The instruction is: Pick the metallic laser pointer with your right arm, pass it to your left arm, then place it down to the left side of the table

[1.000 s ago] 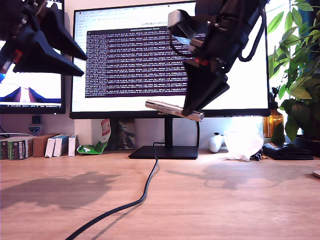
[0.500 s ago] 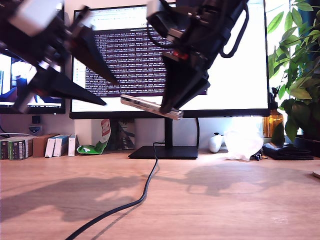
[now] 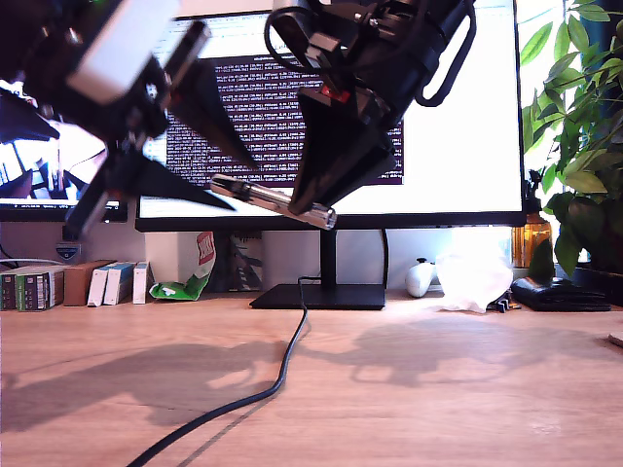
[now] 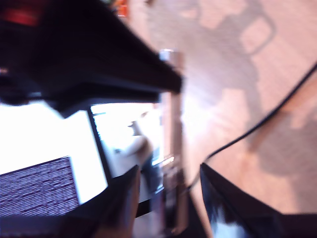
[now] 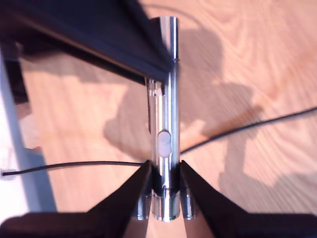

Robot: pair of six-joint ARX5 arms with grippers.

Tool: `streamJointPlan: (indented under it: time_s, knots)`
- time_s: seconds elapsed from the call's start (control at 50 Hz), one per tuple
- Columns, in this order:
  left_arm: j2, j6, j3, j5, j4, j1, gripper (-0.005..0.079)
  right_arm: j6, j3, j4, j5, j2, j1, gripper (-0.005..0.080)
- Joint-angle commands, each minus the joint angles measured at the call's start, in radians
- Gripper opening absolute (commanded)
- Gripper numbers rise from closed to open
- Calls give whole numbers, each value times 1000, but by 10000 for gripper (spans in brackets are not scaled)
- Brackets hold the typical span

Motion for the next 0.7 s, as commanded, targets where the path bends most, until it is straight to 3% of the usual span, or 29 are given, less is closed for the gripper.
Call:
streamJointPlan:
  time_s: [0.0,0.24,0.68]
  knots:
    - [16,4,8,3,3,-7,348,3,14,-2,-6,-2,12,-11]
    - [24,4,8,-12,14,-6,334,4,82,-36,-29,-2,15,-11]
    - [24,4,8,-77,25,-6,7,4,90,-64,-45,-2,19,-9]
